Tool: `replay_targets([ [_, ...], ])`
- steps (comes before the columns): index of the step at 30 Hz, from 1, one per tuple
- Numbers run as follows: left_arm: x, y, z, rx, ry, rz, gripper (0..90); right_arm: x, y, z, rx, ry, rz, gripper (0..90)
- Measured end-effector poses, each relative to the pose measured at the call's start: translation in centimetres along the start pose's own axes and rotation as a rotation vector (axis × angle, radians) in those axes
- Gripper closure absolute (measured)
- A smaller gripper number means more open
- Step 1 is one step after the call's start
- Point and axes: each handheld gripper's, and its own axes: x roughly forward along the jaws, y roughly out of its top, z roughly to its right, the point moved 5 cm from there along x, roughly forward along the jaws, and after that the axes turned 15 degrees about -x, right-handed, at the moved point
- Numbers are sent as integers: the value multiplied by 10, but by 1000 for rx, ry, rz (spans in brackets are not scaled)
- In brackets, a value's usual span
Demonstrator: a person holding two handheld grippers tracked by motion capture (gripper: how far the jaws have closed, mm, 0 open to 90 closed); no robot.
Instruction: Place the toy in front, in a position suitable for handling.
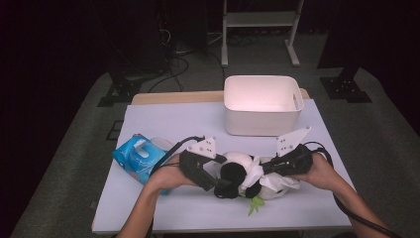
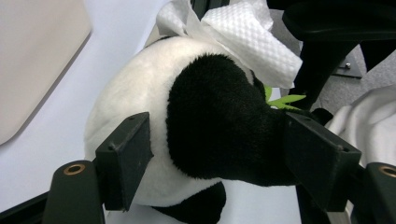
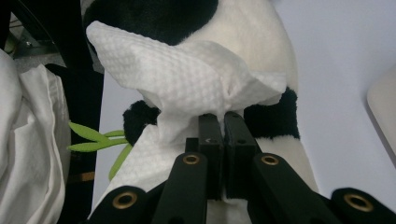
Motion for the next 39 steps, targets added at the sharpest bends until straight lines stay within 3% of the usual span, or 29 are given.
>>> replay_targets([
  [7, 21, -2, -1, 15, 54, 4, 265, -2, 1, 3, -4, -19, -31, 867],
  [15, 28, 3, 5, 41, 72, 0, 288, 3, 32, 2, -76, -29, -23, 868],
  [21, 30, 4, 6, 38, 79, 2, 289, 21, 55, 4, -124, -2, -20, 867],
  [23, 30, 3, 5, 30, 75, 9, 289, 24, 56, 4, -138, -3, -30, 867],
  [29, 30, 4, 6, 37, 63, 20, 293, 12, 48, 2, -115, -13, -29, 866],
  [33, 31, 6, 9, 53, 76, 4, 294, 11, 47, -1, -116, -14, -39, 867],
  [39, 30, 6, 8, 47, 73, 4, 299, 11, 45, 1, -105, -5, -26, 866],
])
